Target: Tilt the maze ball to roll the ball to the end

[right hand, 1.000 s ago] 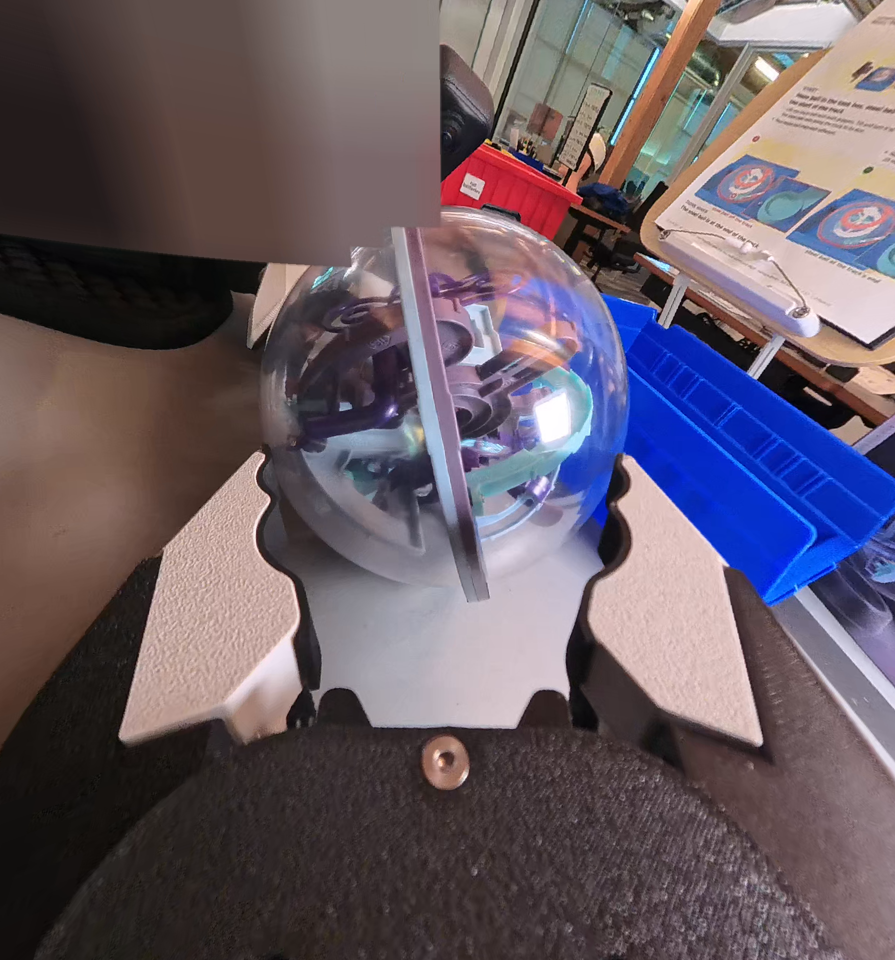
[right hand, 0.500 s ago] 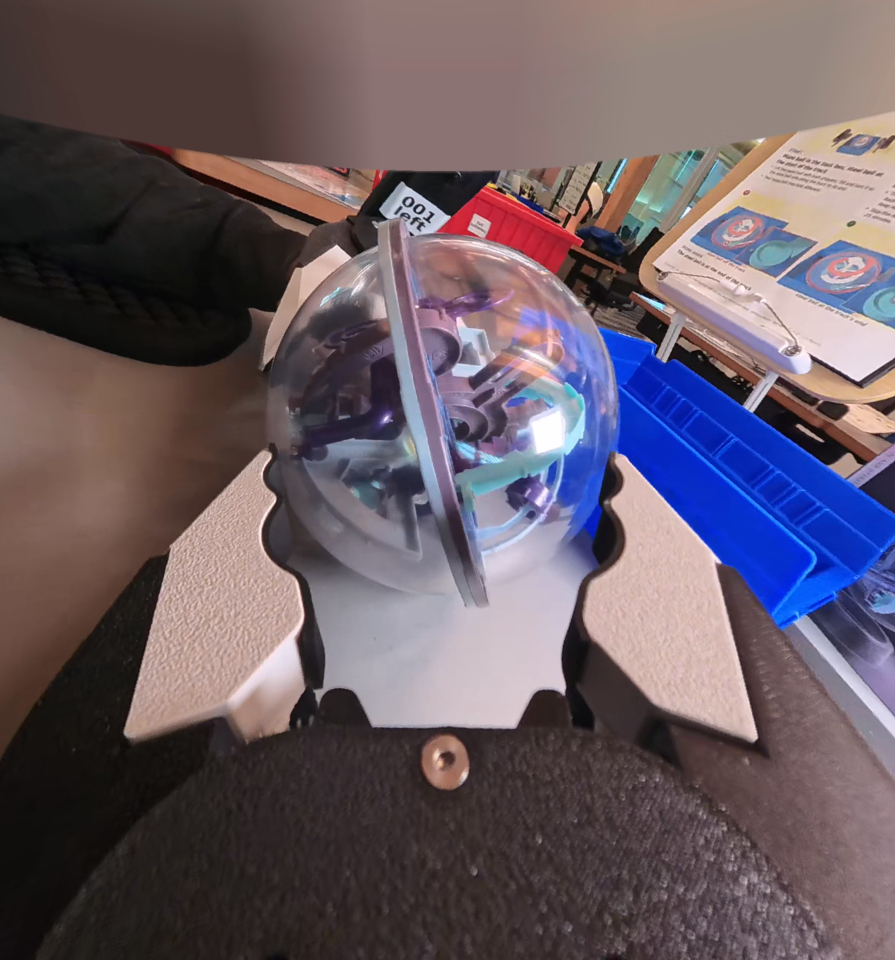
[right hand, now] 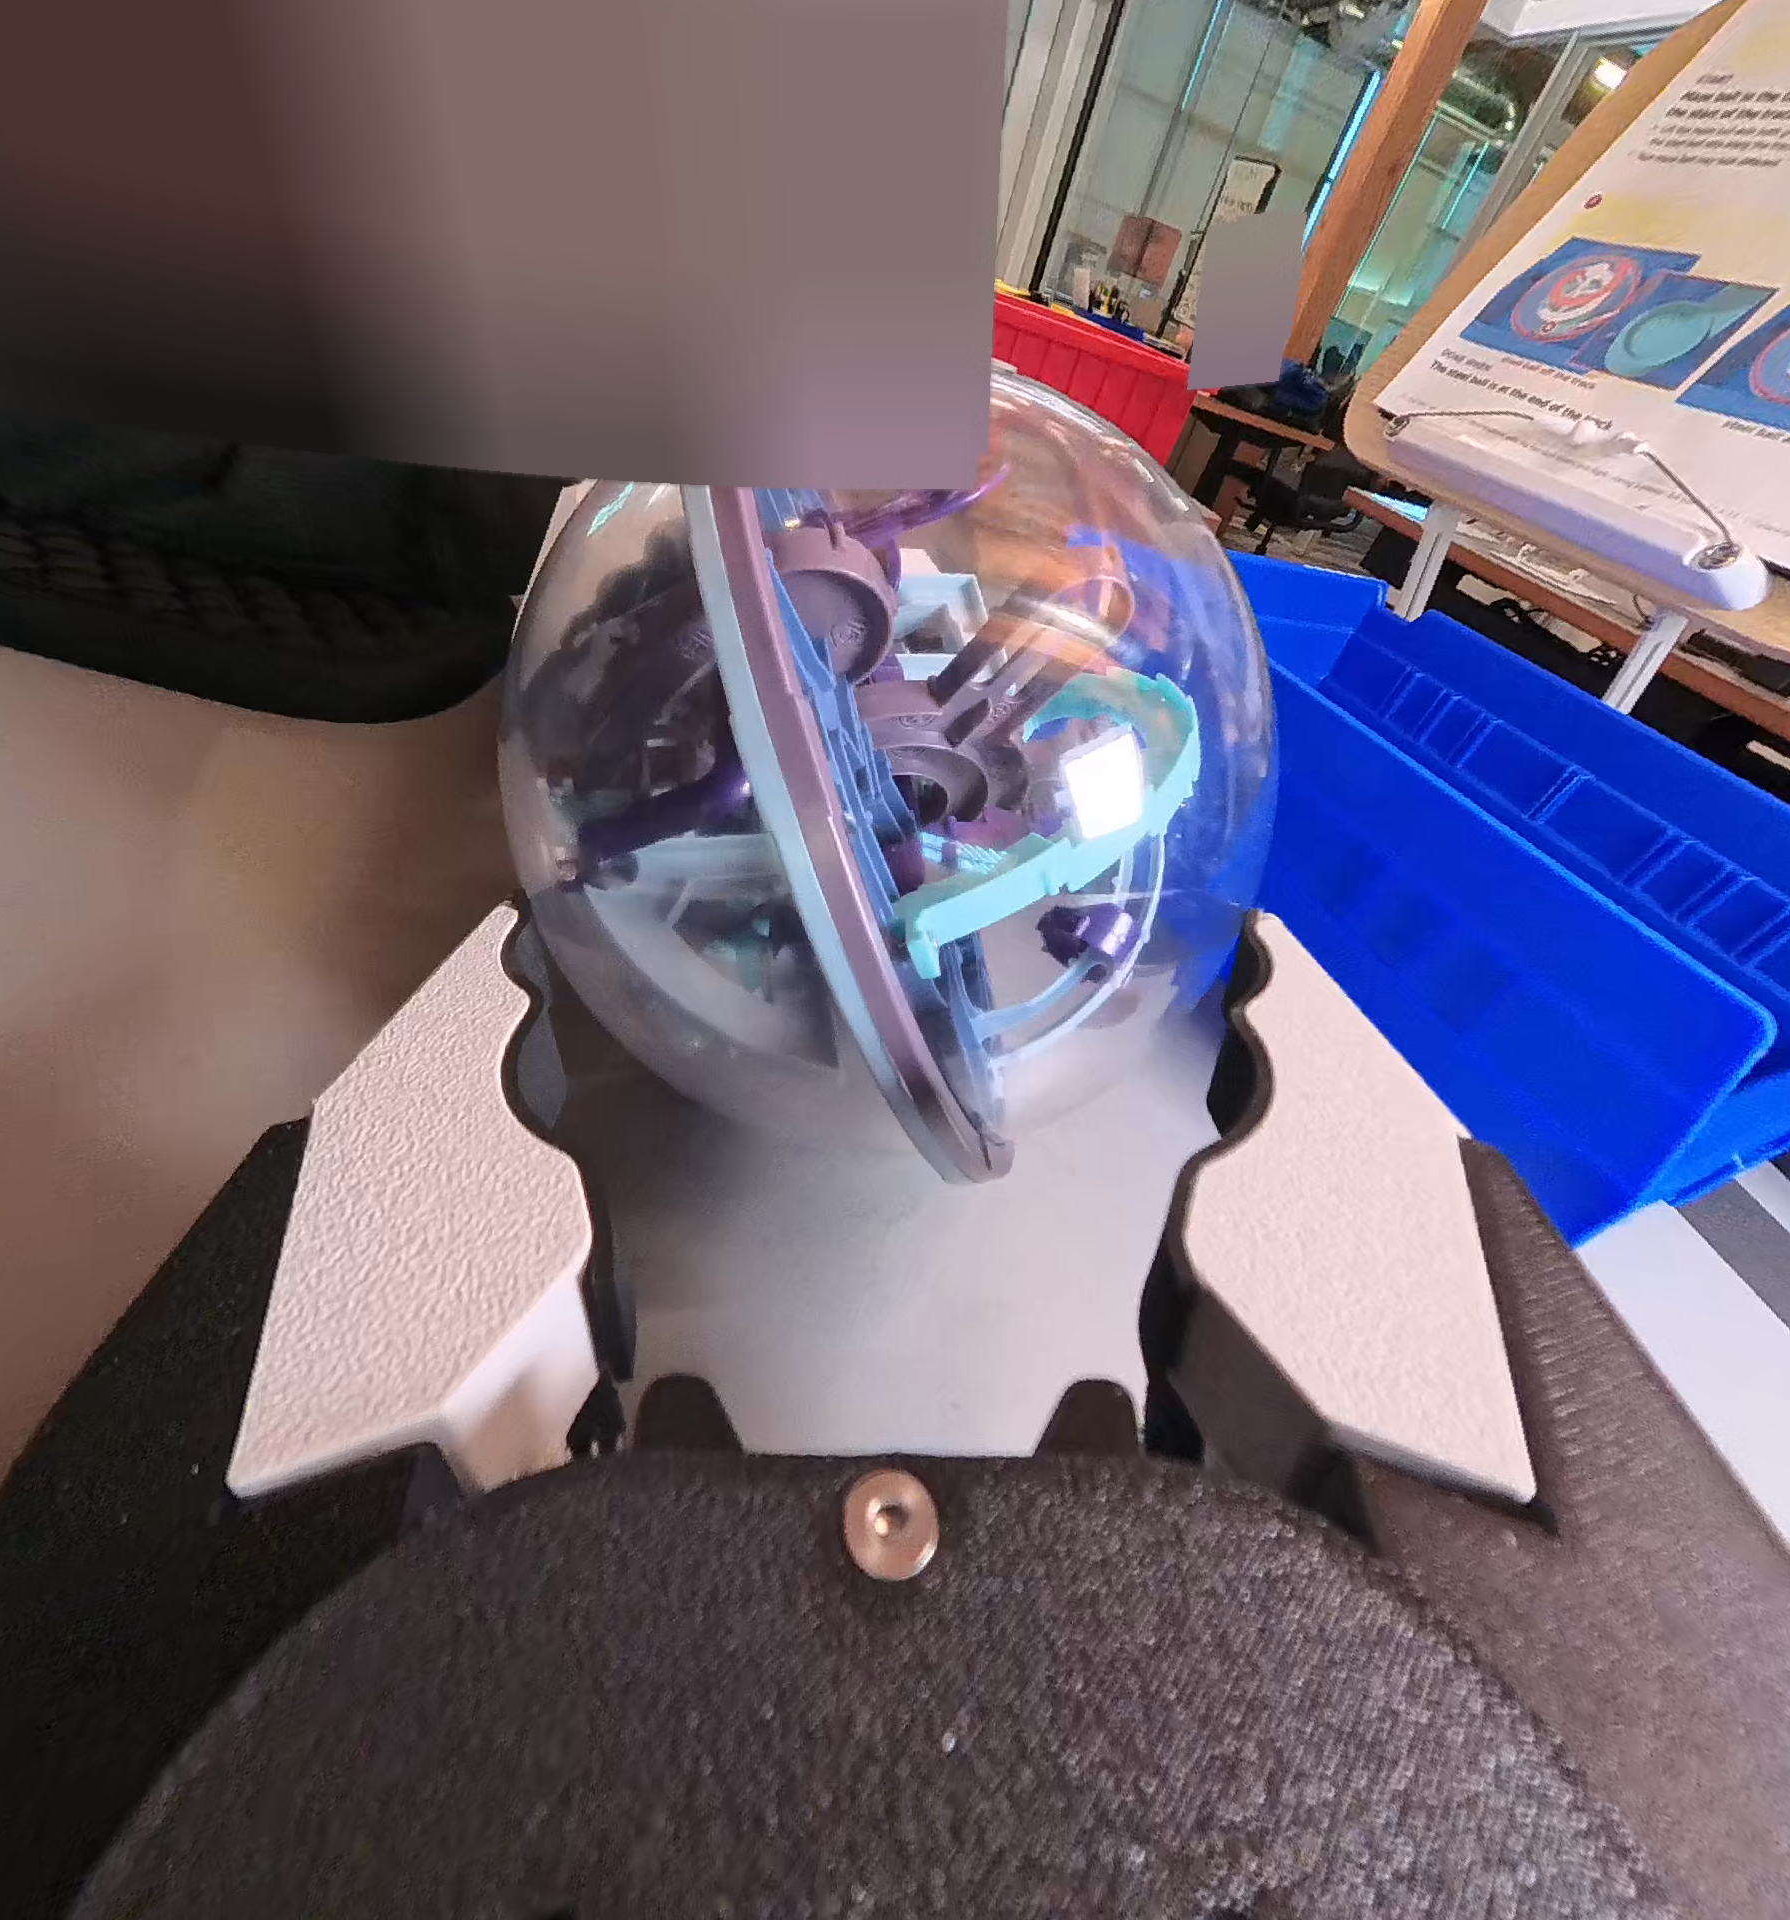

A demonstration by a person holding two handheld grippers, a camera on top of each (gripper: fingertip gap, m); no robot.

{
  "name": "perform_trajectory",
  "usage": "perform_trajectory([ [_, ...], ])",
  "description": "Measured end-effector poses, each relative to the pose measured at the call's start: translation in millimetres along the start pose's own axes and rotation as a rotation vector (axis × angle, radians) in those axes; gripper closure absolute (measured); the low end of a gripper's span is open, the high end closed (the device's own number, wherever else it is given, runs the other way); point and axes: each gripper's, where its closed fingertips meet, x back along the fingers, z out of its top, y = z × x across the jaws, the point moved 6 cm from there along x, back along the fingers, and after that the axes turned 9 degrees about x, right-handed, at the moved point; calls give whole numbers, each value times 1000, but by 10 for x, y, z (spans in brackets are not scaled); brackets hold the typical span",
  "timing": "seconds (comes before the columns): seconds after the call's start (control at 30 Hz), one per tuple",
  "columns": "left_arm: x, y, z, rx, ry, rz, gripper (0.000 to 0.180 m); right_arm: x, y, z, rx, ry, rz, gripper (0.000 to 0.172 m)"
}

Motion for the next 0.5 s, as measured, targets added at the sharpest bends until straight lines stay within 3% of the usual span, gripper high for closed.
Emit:
perform_trajectory([
  [0.5, 24, 19, -28, -34, -21, 9, 36, -10, -41, 20, 37, 10, -12, 46],
])
